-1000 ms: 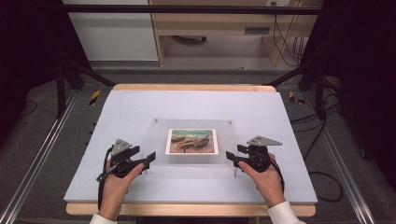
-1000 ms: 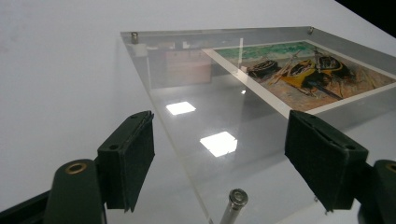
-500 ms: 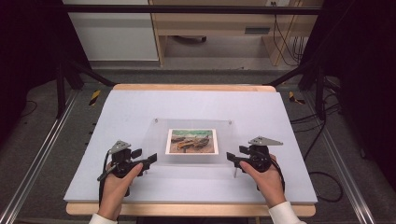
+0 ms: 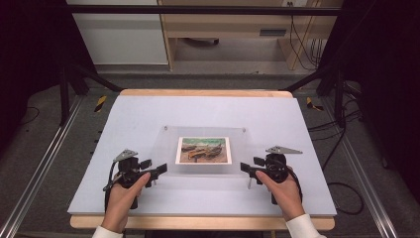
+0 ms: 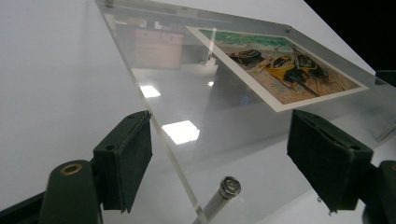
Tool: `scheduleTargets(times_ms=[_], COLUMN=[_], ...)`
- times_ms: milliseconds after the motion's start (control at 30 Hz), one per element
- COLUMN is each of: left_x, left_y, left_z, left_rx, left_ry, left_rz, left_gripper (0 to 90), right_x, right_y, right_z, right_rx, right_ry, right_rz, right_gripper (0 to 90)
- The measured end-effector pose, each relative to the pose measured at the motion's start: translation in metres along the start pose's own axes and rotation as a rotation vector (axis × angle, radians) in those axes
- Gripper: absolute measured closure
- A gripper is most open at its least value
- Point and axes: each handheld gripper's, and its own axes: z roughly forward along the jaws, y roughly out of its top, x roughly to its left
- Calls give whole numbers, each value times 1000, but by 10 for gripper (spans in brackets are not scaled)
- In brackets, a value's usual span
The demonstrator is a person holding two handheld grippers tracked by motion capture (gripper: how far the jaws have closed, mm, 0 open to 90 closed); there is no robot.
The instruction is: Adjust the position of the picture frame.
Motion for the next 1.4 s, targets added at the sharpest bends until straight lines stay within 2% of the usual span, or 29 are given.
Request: scheduleTargets(times_ms=[267, 333, 600, 1200, 1400], left_x=[4, 4, 4, 5, 6], left_y=[0, 0, 0, 1, 2], left_z=[0, 1, 3, 5, 6], left_rx=[17, 23, 25, 32, 37], left_ry=[-35, -52, -63, -74, -80], left_rz=[-31, -44, -56, -53, -50], left_gripper=[216, 216, 215, 210, 206], right_x=[3, 3, 0, 1, -1], right_y=[-2, -2, -2, -3, -3], right_z=[-3, -4, -1, -2, 0], right_rx=[6, 15, 19, 27, 34], right_ry=[0, 9, 25, 27, 43], right_rz=[-3, 15, 54, 71, 101], right_gripper=[303, 291, 274, 269, 243])
